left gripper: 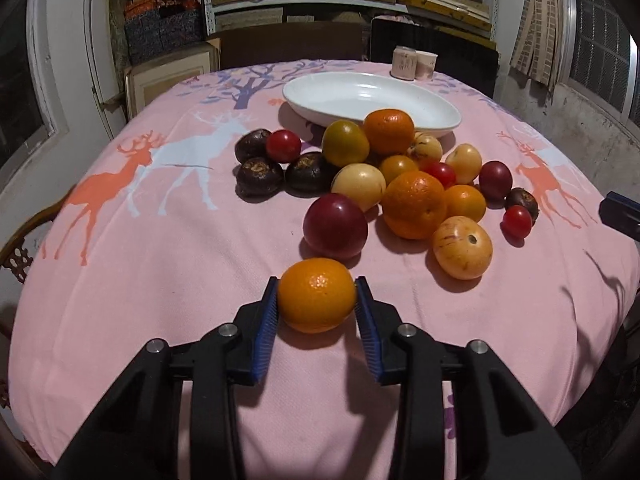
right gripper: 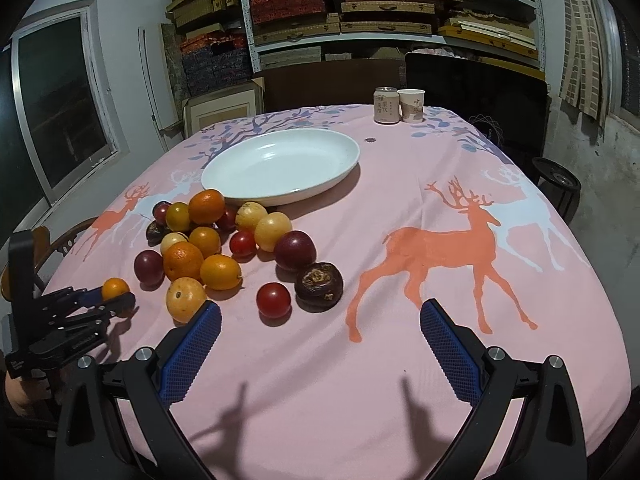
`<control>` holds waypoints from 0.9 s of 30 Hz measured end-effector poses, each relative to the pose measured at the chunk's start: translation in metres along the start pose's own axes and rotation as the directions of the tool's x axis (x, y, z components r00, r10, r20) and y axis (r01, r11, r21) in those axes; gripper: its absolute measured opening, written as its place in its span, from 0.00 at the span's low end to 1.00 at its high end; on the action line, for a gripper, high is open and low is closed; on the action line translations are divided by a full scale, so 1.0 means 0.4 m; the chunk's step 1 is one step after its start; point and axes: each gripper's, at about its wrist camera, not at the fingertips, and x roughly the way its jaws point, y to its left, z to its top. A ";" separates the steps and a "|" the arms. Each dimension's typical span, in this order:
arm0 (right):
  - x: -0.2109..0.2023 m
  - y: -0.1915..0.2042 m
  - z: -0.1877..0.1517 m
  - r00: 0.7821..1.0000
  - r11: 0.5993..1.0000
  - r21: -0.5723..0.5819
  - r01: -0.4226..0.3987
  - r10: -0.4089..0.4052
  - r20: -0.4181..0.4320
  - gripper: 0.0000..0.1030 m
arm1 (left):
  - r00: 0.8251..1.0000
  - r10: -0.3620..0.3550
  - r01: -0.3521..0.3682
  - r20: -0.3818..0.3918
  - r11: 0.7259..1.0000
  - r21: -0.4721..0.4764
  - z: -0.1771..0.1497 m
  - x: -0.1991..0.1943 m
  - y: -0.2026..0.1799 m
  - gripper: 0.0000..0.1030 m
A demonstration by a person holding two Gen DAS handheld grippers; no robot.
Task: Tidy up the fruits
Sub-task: 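Grasp the small orange with the left tool while the right tool grasps a red cherry tomato, then carry the orange and tomato onto the white plate and open both tools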
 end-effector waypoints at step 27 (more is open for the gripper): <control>0.223 0.098 0.018 0.975 0.980 -0.139 -0.139 0.111 -0.191 0.28 | 1.000 -0.004 0.004 -0.001 1.000 0.015 -0.005 -0.003 0.011 0.35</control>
